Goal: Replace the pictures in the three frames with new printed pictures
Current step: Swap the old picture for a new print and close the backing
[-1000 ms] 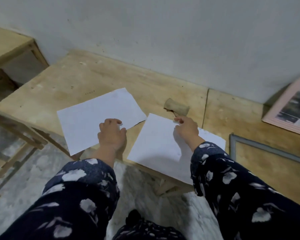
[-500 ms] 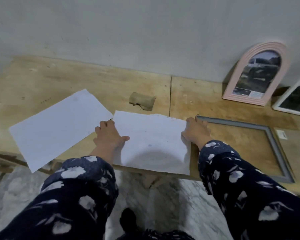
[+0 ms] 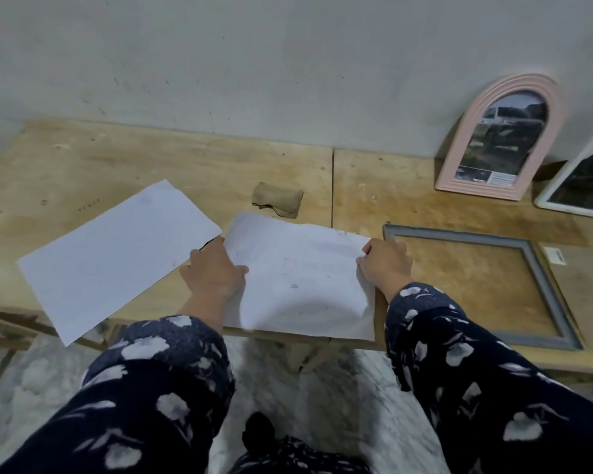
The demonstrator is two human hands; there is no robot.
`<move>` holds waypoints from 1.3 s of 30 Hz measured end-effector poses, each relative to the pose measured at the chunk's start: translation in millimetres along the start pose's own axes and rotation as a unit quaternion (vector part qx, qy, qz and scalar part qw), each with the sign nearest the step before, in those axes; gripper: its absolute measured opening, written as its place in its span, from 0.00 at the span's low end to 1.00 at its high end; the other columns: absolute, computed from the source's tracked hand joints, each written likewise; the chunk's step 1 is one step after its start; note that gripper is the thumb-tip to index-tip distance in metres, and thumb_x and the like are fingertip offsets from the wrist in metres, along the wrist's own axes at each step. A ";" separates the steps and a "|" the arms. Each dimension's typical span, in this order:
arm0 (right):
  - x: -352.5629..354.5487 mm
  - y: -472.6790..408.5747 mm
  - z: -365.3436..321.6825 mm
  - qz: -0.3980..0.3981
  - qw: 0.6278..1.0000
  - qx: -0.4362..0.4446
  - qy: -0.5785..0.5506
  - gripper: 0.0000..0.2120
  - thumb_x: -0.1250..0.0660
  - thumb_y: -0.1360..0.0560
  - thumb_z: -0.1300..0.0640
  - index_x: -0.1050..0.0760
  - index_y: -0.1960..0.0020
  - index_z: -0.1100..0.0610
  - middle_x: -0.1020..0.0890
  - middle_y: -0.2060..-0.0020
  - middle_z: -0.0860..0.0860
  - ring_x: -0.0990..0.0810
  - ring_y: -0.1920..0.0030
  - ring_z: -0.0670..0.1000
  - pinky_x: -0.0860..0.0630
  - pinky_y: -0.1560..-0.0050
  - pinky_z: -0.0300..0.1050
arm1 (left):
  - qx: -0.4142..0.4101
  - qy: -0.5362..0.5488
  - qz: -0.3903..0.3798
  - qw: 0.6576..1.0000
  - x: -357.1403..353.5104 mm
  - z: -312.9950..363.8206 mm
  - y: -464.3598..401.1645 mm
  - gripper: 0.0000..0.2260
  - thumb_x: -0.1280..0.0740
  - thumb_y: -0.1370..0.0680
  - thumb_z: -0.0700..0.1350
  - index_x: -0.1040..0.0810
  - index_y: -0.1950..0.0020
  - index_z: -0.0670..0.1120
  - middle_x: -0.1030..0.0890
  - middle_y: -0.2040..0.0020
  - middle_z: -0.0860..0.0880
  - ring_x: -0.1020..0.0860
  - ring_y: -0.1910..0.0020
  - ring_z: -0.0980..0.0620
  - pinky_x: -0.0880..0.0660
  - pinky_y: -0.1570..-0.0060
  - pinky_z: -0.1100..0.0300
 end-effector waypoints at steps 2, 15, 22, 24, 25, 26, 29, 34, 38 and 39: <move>2.2 5.4 0.5 0.027 0.998 0.002 -0.056 0.09 0.42 0.21 0.54 0.28 0.43 0.51 0.25 0.43 0.55 0.31 0.39 0.59 0.34 0.43 0.51 | -0.017 0.086 0.019 0.996 3.1 -3.4 -0.2 0.14 0.37 0.22 0.56 0.27 0.43 0.47 0.21 0.46 0.46 0.26 0.43 0.41 0.31 0.48 0.50; 46.1 13.0 65.6 0.083 0.843 -0.052 -0.529 0.16 0.45 0.20 0.65 0.30 0.38 0.49 0.25 0.47 0.49 0.25 0.48 0.48 0.30 0.59 0.36 | -0.046 0.404 0.036 0.913 32.3 86.7 30.3 0.15 0.38 0.18 0.45 0.34 0.33 0.42 0.26 0.44 0.48 0.27 0.49 0.50 0.33 0.53 0.58; 63.3 7.1 171.5 0.106 0.853 -0.091 -0.503 0.17 0.46 0.18 0.64 0.28 0.35 0.50 0.31 0.31 0.50 0.30 0.35 0.50 0.32 0.45 0.40 | -0.064 0.420 0.014 0.905 -11.9 170.7 71.7 0.13 0.36 0.20 0.37 0.39 0.41 0.43 0.27 0.48 0.47 0.26 0.50 0.47 0.31 0.53 0.55; 66.0 2.8 203.0 0.104 0.865 -0.097 -0.482 0.17 0.46 0.18 0.63 0.29 0.34 0.50 0.31 0.31 0.49 0.30 0.36 0.50 0.33 0.45 0.40 | -0.063 0.404 0.009 0.912 -30.5 191.4 85.7 0.11 0.36 0.20 0.38 0.39 0.46 0.44 0.30 0.51 0.48 0.29 0.52 0.47 0.35 0.56 0.57; 66.6 0.5 216.5 0.102 0.872 -0.093 -0.469 0.17 0.46 0.18 0.62 0.29 0.33 0.49 0.31 0.31 0.49 0.30 0.35 0.50 0.33 0.45 0.39 | -0.064 0.394 0.010 0.917 -39.7 200.2 91.1 0.10 0.36 0.21 0.38 0.37 0.47 0.44 0.30 0.49 0.47 0.29 0.51 0.47 0.36 0.55 0.58; 66.9 -1.7 228.7 0.100 0.880 -0.087 -0.457 0.17 0.46 0.18 0.62 0.30 0.33 0.49 0.31 0.30 0.49 0.30 0.35 0.49 0.34 0.45 0.39 | -0.064 0.384 0.014 0.921 -47.7 208.7 96.3 0.09 0.36 0.21 0.38 0.36 0.47 0.44 0.30 0.46 0.46 0.30 0.49 0.48 0.36 0.53 0.59; 64.8 -8.8 267.7 0.090 0.895 -0.076 -0.430 0.18 0.47 0.18 0.61 0.31 0.32 0.49 0.31 0.30 0.50 0.31 0.33 0.51 0.33 0.44 0.40 | -0.061 0.361 0.021 0.931 -71.9 234.2 112.5 0.09 0.35 0.21 0.39 0.30 0.42 0.42 0.30 0.38 0.44 0.30 0.42 0.50 0.36 0.46 0.63; 56.7 -13.8 315.1 0.068 0.914 -0.072 -0.394 0.17 0.44 0.19 0.62 0.30 0.32 0.52 0.31 0.30 0.52 0.30 0.33 0.54 0.28 0.38 0.45 | -0.077 0.273 -0.009 0.959 -103.9 256.3 132.3 0.17 0.35 0.22 0.39 0.29 0.33 0.43 0.31 0.32 0.45 0.30 0.33 0.46 0.34 0.36 0.58; 54.3 -17.1 326.4 0.054 0.939 -0.032 -0.338 0.17 0.43 0.19 0.59 0.31 0.31 0.53 0.32 0.30 0.52 0.29 0.34 0.56 0.28 0.35 0.53 | -0.088 0.167 -0.032 0.982 -112.5 261.1 139.8 0.18 0.34 0.24 0.41 0.28 0.35 0.40 0.29 0.34 0.41 0.31 0.34 0.40 0.30 0.38 0.46; 54.3 -18.0 326.8 0.053 0.947 -0.024 -0.315 0.18 0.43 0.19 0.59 0.32 0.30 0.53 0.34 0.29 0.52 0.29 0.33 0.56 0.29 0.34 0.51 | -0.096 0.139 -0.032 0.985 -113.2 263.3 142.1 0.17 0.35 0.24 0.41 0.28 0.36 0.39 0.29 0.34 0.41 0.32 0.34 0.40 0.30 0.39 0.46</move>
Point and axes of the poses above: each hand's wrist, its own y-axis away from the middle knuckle, its own x-axis out of the back of the hand, z = x × y, the point moved 5 cm from there along -y, towards the middle knuckle
